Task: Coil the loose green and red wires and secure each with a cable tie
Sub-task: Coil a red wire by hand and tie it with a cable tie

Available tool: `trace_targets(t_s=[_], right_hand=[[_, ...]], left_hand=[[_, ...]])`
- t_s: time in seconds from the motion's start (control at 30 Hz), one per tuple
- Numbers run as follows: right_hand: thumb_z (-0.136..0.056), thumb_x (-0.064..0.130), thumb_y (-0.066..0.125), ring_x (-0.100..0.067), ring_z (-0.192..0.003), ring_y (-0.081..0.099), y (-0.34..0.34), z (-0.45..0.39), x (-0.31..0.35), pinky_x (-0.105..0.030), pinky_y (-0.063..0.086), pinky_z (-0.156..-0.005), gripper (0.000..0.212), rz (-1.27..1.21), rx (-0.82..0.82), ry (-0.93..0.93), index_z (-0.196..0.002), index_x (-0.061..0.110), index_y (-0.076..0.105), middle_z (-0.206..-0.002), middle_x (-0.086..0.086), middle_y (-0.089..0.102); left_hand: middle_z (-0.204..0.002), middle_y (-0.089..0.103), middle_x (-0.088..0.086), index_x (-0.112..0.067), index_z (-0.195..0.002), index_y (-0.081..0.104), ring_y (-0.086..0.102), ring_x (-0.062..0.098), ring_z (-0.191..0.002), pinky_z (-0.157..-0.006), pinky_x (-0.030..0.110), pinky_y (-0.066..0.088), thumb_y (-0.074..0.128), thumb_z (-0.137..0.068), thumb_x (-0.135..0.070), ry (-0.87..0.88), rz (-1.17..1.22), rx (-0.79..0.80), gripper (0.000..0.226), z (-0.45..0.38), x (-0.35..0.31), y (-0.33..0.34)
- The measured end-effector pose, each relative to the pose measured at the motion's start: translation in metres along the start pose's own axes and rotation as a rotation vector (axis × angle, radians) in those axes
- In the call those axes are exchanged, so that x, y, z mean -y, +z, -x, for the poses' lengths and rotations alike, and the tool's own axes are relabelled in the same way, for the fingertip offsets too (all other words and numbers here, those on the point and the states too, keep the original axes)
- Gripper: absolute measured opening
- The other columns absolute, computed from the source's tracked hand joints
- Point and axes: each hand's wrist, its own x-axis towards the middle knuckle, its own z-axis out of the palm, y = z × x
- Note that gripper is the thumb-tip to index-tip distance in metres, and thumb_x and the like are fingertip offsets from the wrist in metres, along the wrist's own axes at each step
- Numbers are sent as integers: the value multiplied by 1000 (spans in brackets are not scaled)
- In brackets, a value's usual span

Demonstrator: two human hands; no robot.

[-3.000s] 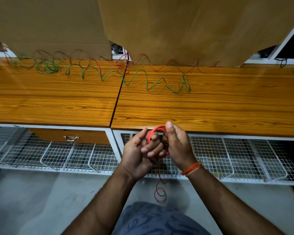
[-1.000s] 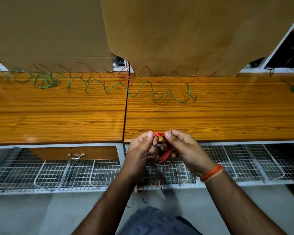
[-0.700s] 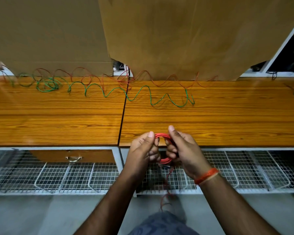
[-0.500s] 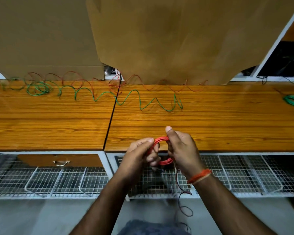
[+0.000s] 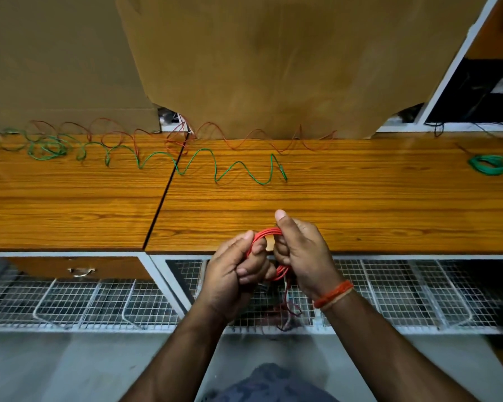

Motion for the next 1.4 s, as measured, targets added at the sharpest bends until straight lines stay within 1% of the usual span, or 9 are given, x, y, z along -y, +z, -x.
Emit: trace_targets(t_s=[0.13,0.3,0.4,0.6,0.8,1.0,1.1,1.23,1.4], right_hand=[[-108,33,44,-8,-45,26,-6,4,-3,-22,23,-43,40,-32,45,1,-71,18,40,-56,2,27],[-105,29,51,-10,-57,55,-21,9,-12,-20,43,-53,32,136,174,-117,-89,2,59,-67,0,60],[-98,10,67,-5,-70,60,-45,11,-37,-18,49,-63,7,247,181,-70,-104,8,63,-75,9,63],[-92,2,72,-7,-76,64,-68,25,-77,-26,51,-69,17,387,68,5,-94,20,73,-80,-3,68],[-93,17,71,-16,-92,65,-27,28,-43,-27,53,-77,8,594,206,-334,-97,22,77,-94,9,65],[-90,17,76,-17,-99,55,18,18,-5,-19,43,-85,9,588,246,-530,-99,18,80,-100,-1,50],[-90,14,77,-18,-100,54,32,7,6,-21,43,-88,10,588,244,-574,-99,15,80,-99,-4,49],[-89,11,78,-15,-97,54,39,-6,14,-21,43,-84,10,612,232,-634,-99,11,80,-98,-4,49],[-89,11,76,-17,-99,57,44,-13,12,-23,46,-85,9,575,157,-633,-97,10,79,-98,-3,53]], left_hand=[[-42,29,-12,-13,-75,54,24,3,-34,-53,27,31,46,-101,-27,-16,46,-38,30,-1,4,7],[-41,30,-12,-16,-73,51,26,1,-31,-42,18,26,39,-103,-26,-10,205,-171,35,-2,-3,2],[-41,32,-11,-17,-70,54,28,1,-32,-42,19,19,37,-106,-27,55,299,-220,41,1,-20,-12],[-45,34,-11,-19,-74,53,29,1,-37,-43,18,28,36,-110,-26,244,346,-363,40,8,-54,-40],[-54,38,-9,-16,-88,47,37,6,-45,-51,21,37,32,-112,-26,327,-84,-465,30,7,-51,-48],[-61,60,2,-3,-95,48,56,14,-55,-58,23,50,31,-112,-23,290,-532,-370,31,14,-41,-46],[-57,50,-3,-10,-85,49,42,12,-50,-49,24,36,35,-112,-28,265,-620,-280,36,16,-38,-46],[-56,35,-6,-13,-74,45,27,10,-51,-52,30,19,36,-106,-38,237,-599,-215,41,16,-40,-49],[-58,37,-9,-14,-81,59,30,10,-52,-52,25,27,35,-104,-47,212,-629,-152,47,23,-48,-48]])
